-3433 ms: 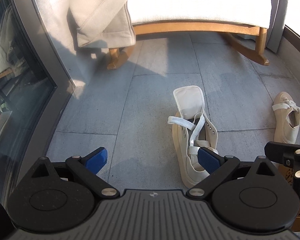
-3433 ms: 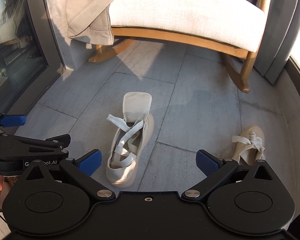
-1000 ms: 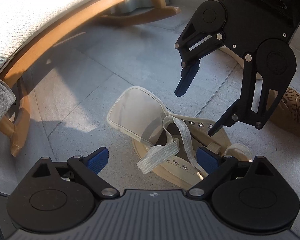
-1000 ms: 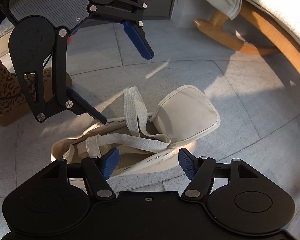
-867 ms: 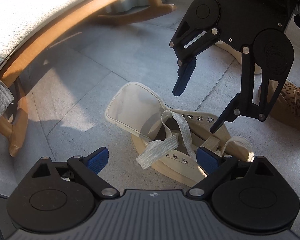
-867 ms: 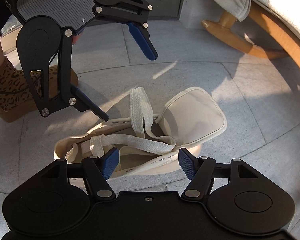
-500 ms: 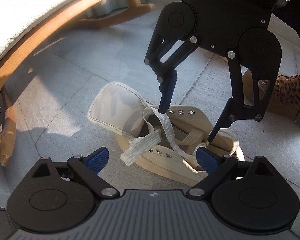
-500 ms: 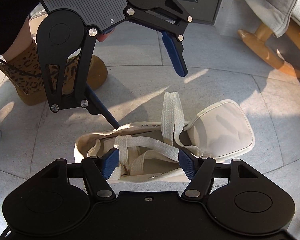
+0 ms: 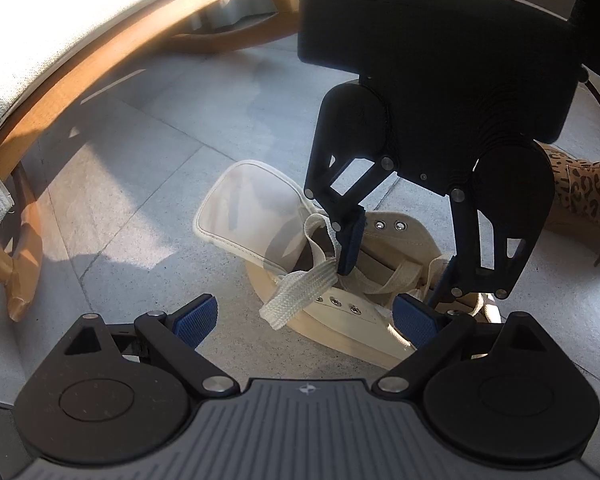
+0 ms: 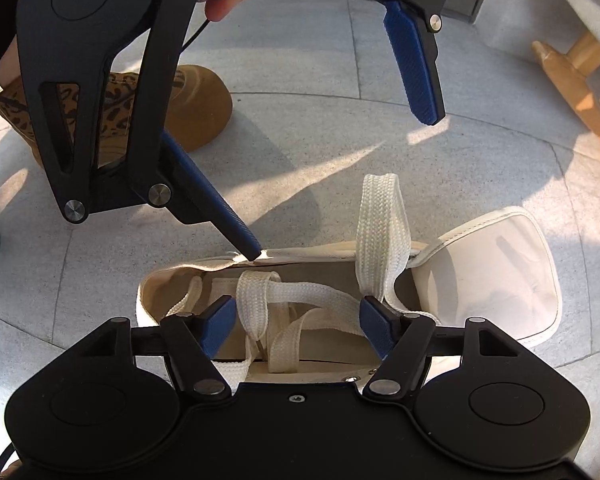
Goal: Lace up shoes with both hands
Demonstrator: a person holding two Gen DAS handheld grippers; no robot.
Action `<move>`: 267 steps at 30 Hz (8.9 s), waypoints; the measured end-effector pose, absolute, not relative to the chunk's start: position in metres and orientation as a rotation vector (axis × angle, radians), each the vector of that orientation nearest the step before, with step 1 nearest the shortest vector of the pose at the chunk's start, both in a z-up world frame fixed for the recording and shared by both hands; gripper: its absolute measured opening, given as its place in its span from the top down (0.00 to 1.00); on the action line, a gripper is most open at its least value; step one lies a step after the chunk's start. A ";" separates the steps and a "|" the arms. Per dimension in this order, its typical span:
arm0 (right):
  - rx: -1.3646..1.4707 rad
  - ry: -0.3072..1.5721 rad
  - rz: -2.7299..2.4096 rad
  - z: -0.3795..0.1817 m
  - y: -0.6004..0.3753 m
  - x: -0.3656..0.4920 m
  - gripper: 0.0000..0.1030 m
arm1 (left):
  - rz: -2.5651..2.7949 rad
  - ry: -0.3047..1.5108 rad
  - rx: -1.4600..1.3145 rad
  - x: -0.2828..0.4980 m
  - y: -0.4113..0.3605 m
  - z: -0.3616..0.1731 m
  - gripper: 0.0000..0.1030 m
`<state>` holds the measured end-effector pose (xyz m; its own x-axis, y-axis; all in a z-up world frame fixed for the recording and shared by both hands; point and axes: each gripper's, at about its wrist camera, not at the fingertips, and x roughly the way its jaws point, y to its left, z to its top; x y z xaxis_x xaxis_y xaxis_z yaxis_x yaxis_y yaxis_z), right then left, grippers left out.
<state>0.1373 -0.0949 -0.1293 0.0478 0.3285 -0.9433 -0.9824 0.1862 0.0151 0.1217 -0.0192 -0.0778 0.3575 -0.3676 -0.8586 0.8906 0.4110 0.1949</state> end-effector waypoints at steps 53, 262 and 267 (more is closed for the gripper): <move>-0.588 1.191 1.452 -0.091 -0.120 0.052 0.75 | -0.876 0.867 0.760 0.127 -0.022 -0.086 0.07; -0.371 1.133 1.132 -0.083 -0.101 0.095 0.84 | -0.961 1.209 0.485 0.154 -0.013 -0.069 0.75; -0.354 1.136 1.167 -0.082 -0.102 0.094 0.99 | -1.044 1.191 0.469 0.151 -0.006 -0.063 0.75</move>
<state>0.0941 -0.1020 -0.0816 -0.0463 0.5382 -0.8415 -0.8557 0.4133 0.3114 0.1507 -0.0058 -0.0627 0.0064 -0.4090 -0.9125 0.8513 0.4810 -0.2096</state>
